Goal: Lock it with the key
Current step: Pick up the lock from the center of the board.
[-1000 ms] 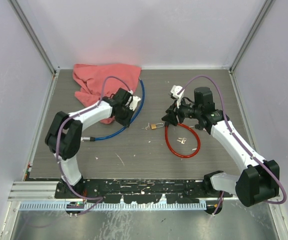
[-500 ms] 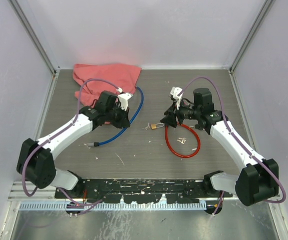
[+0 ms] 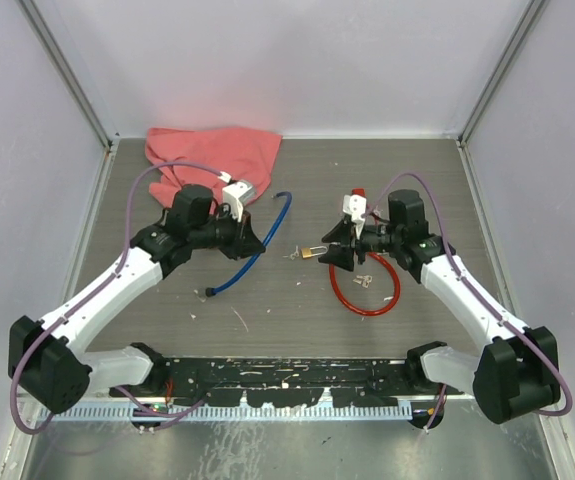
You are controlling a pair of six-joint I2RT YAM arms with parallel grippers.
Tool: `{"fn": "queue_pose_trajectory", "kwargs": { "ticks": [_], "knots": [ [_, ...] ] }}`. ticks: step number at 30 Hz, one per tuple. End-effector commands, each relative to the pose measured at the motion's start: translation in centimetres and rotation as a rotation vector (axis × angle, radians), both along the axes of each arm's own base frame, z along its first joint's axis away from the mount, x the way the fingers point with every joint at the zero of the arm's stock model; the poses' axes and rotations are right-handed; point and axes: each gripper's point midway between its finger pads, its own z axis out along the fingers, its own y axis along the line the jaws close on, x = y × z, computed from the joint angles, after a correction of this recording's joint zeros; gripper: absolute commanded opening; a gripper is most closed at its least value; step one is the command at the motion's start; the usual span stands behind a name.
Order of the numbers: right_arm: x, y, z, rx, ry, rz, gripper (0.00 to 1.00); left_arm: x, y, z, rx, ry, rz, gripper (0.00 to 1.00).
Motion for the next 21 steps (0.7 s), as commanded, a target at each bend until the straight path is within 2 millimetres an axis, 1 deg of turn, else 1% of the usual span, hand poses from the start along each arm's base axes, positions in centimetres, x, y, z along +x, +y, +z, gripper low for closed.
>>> {"fn": "queue_pose_trajectory", "kwargs": {
  "ticks": [1, 4, 10, 13, 15, 16, 18, 21],
  "knots": [
    [-2.0, 0.8, 1.3, 0.069, -0.161, 0.171, 0.56, -0.3, -1.3, 4.9, -0.162, -0.111, -0.036, 0.00],
    [-2.5, 1.0, 1.1, 0.085, -0.153, 0.206, 0.57, -0.2, -1.2, 6.1, -0.212, -0.127, 0.005, 0.00],
    [-2.8, 1.5, 0.8, 0.115, -0.091, 0.215, 0.58, -0.2, -1.0, 9.6, -0.373, -0.167, 0.087, 0.00],
    [-2.2, 2.2, 0.7, 0.150, -0.032, 0.174, 0.59, -0.2, -0.9, 11.1, -0.453, -0.181, 0.122, 0.00],
    [-1.8, 2.8, 0.5, 0.190, 0.045, 0.144, 0.60, -0.1, -0.8, 11.9, -0.504, -0.184, 0.145, 0.00],
    [-1.4, 3.1, 0.9, 0.220, 0.040, 0.137, 0.60, -0.2, -0.7, 12.4, -0.531, -0.186, 0.156, 0.00],
    [-1.3, 3.6, 0.5, 0.261, 0.113, 0.099, 0.62, -0.1, -0.6, 13.5, -0.592, -0.192, 0.175, 0.00],
    [-1.0, 4.3, 0.1, 0.310, 0.144, 0.066, 0.64, 0.0, -0.3, 14.5, -0.674, -0.180, 0.208, 0.00]
  ]
}}
